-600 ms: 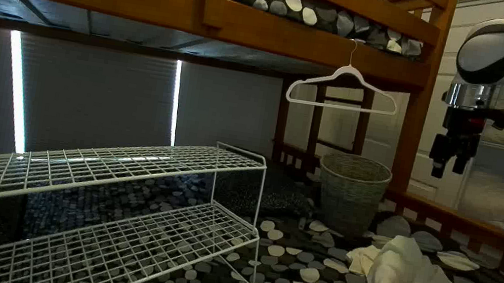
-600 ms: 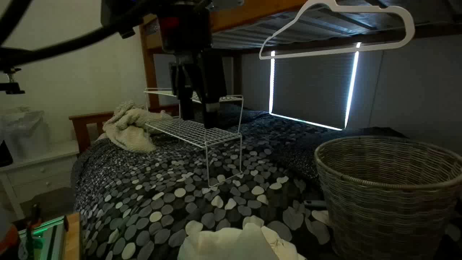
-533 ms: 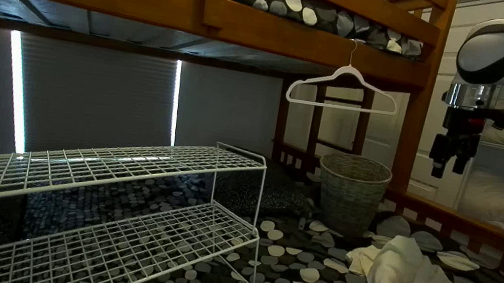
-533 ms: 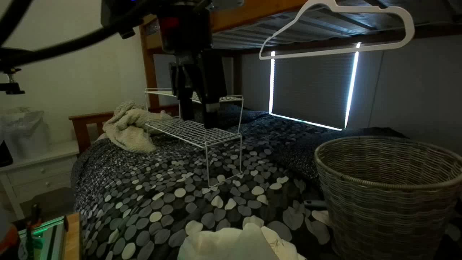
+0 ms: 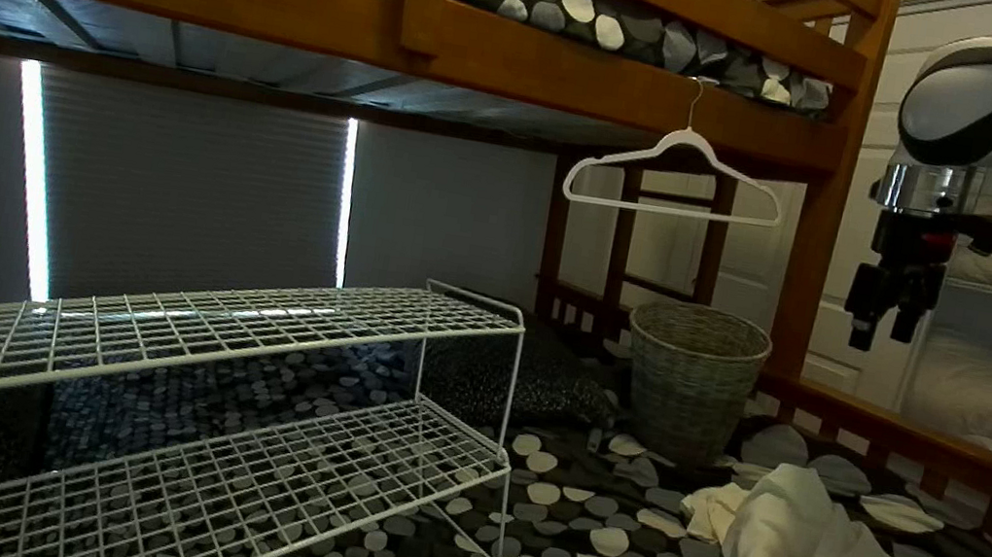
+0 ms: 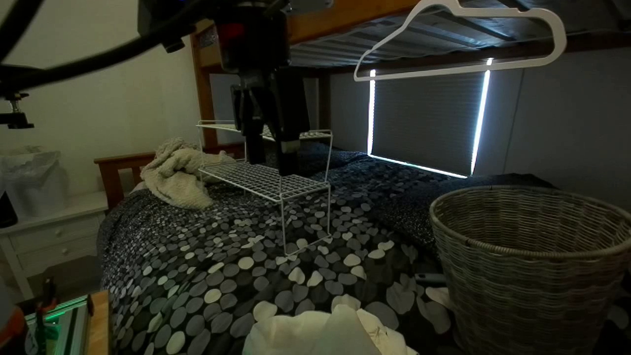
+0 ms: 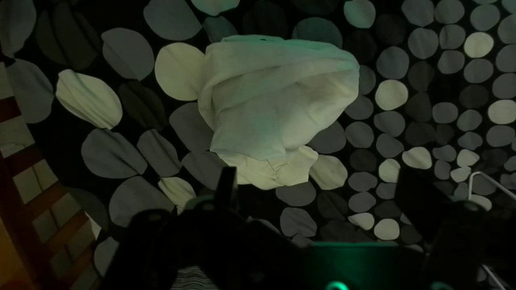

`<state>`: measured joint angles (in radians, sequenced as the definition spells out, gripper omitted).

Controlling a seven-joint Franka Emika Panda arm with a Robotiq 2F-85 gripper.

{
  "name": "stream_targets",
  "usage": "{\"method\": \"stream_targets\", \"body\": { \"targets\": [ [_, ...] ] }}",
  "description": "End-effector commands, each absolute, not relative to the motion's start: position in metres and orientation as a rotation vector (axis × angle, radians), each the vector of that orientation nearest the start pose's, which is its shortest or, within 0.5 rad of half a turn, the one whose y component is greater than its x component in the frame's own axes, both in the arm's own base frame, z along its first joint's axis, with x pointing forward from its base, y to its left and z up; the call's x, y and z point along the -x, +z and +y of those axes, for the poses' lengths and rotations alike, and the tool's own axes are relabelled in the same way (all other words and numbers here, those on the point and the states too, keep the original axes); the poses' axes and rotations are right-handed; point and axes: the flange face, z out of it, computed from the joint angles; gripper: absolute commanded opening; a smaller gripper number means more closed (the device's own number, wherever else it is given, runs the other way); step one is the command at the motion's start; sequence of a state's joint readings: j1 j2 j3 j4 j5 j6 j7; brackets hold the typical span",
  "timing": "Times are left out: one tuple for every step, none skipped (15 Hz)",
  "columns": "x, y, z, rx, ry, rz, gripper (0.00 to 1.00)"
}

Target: Unfold the white pillowcase on the right once

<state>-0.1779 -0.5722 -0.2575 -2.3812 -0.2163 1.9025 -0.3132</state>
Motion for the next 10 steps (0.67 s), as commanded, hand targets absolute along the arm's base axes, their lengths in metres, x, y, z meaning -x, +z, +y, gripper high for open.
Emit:
{"method": "stream_targets", "body": {
  "targets": [
    [-0.349, 0.518, -0.170, 3.240, -0.076, -0.037, 1.00],
    [-0.350, 0.510, -0.158, 3.235, -0.070, -0.056, 1.00],
    [-0.351, 0.501, -0.147, 3.224, -0.047, -0.080, 1.00],
    [-0.352, 0.489, -0.136, 3.222, -0.013, -0.102, 1.00],
    [-0.352, 0.475, -0.127, 3.223, 0.030, -0.112, 1.00],
    [-0.352, 0.466, -0.119, 3.233, 0.065, -0.118, 1.00],
    [-0.347, 0.450, -0.112, 3.239, 0.114, -0.123, 1.00],
    [-0.343, 0.439, -0.107, 3.246, 0.149, -0.126, 1.00],
    [-0.338, 0.422, -0.102, 3.256, 0.187, -0.127, 1.00],
    [-0.333, 0.409, -0.099, 3.265, 0.213, -0.125, 1.00]
  ]
}}
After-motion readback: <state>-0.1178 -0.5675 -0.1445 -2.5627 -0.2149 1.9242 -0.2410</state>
